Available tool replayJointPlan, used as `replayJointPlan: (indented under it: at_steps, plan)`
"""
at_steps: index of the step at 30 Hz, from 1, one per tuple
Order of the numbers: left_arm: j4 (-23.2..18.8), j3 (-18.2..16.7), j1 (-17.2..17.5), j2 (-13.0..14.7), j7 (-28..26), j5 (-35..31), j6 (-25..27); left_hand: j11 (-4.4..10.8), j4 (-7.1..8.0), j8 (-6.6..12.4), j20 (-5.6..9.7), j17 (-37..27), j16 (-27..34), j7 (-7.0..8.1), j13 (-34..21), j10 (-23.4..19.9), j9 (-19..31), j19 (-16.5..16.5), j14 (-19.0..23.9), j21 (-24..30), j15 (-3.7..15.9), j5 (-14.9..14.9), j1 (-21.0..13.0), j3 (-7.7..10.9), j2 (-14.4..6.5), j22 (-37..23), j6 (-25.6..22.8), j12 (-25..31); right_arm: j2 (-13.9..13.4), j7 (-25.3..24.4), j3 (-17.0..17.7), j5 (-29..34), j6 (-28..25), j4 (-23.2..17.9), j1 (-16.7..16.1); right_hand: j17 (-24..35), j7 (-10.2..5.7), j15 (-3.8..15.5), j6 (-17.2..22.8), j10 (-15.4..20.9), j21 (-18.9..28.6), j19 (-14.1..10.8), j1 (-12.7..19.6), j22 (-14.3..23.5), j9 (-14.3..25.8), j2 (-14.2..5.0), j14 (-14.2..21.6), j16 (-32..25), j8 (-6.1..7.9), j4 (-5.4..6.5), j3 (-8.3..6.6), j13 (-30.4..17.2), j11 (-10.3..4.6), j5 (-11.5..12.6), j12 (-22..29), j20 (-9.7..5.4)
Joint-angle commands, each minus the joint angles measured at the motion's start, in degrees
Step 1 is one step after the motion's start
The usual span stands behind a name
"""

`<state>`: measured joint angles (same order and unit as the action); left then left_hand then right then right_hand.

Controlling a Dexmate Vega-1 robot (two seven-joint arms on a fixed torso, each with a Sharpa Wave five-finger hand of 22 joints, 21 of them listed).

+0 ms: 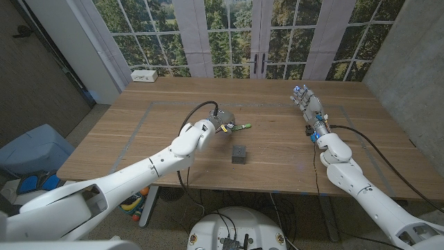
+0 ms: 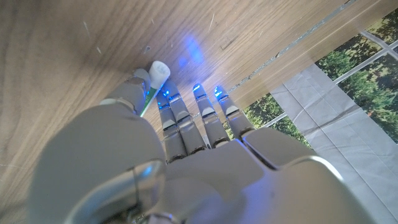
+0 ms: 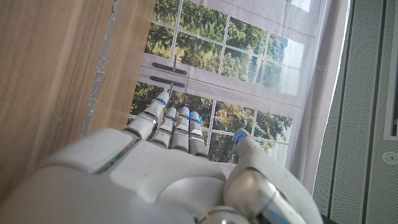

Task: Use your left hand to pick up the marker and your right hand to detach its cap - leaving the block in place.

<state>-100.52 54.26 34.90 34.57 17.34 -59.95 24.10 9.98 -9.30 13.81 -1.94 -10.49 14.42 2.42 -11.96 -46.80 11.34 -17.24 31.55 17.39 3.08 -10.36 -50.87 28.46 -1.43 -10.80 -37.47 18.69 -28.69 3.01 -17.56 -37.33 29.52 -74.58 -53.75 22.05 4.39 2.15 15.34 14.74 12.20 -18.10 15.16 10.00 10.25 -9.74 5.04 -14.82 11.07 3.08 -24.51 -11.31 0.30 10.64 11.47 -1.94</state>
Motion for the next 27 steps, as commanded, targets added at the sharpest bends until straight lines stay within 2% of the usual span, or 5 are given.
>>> replayJointPlan:
  at_steps: [1, 5, 10, 13, 27]
  plan:
    - [1.23, -0.28, 0.09, -0.29, -0.59, 2.27, 0.46, -0.22, -0.03, 0.15, 0.39, -0.1, 0.64, -1.3, 0.02, -1.0, 0.29, -1.09, 1.59, 0.53, 6.67, 0.0, 0.57, -0.83, 0.13, -0.31, -1.55, 0.16, -0.13, -0.65, -0.23, 0.51, -0.52, -0.21, 0.28, 0.06, 0.17, 0.1, 0.46, 0.4, -0.28, -0.55, -0.46, 0.08, 0.22, -0.05, 0.58, -0.18, 0.23, -0.07, 0.17, -0.27, 0.29, -0.03, 0.39, -0.09]
    - [2.27, 0.1, 0.09, -0.5, -2.02, 2.45, 0.44, 1.09, -0.53, 0.48, 0.64, 0.0, 0.89, -1.88, 0.19, -4.96, 0.38, -1.63, 3.22, 0.67, 7.78, -0.24, -0.38, -1.25, -0.53, -0.36, -3.97, 1.15, -0.05, -0.76, -0.26, 0.65, -0.43, -0.04, 0.46, 0.04, 0.17, 0.09, 0.45, 0.37, -0.29, -0.56, -0.46, 0.08, 0.22, 0.01, 0.57, -0.16, 0.21, -0.11, 0.19, -0.27, 0.25, -0.03, 0.37, -0.07]
    - [3.66, 0.26, 0.56, -1.12, -5.23, 2.21, 1.59, 2.61, -1.75, 3.2, 1.78, -0.2, 1.22, -1.86, -1.05, -13.79, 2.0, -3.55, 5.52, 1.35, 9.43, -0.83, -7.47, -0.7, -3.61, -0.37, -11.99, 3.77, -0.07, -1.13, -0.33, 1.01, -0.53, 0.01, 0.62, 0.0, 0.18, -0.01, 0.5, 0.33, -0.31, -0.56, -0.46, 0.08, 0.22, 0.05, 0.57, -0.14, 0.21, -0.19, 0.21, -0.27, 0.35, -0.03, 0.33, -0.05]
    - [4.56, 0.42, 0.42, -1.52, -5.85, 2.57, 2.17, 2.74, -1.67, 4.84, 2.5, -0.51, 1.85, -1.59, -1.36, -16.54, 3.25, -4.58, 6.88, 1.82, 9.57, -0.88, -10.6, -1.29, -3.7, -0.41, -14.6, 4.24, -0.08, -1.58, -0.29, 1.03, -0.86, -0.22, 0.58, -0.01, 0.2, -0.01, 0.49, 0.37, -0.31, -0.57, -0.48, 0.08, 0.22, 0.05, 0.58, -0.13, 0.2, -0.22, 0.22, -0.27, 0.38, -0.03, 0.34, -0.04]
    - [5.96, -1.12, 2.23, -1.73, -17.0, 6.55, 1.88, 2.06, -1.62, 7.76, 4.61, -1.27, 3.73, -1.81, -2.13, -20.72, 5.57, -6.95, 11.45, 3.16, 10.61, -1.47, -16.4, -3.0, -2.93, -0.54, -18.79, 4.83, -0.04, -1.89, -0.56, 1.69, -1.09, 0.65, 1.48, -0.06, 0.14, 0.0, 0.55, 0.47, -0.36, -0.6, -0.57, 0.08, 0.22, 0.04, 0.55, -0.07, 0.18, -0.3, 0.28, -0.28, 0.27, -0.04, 0.33, 0.0]
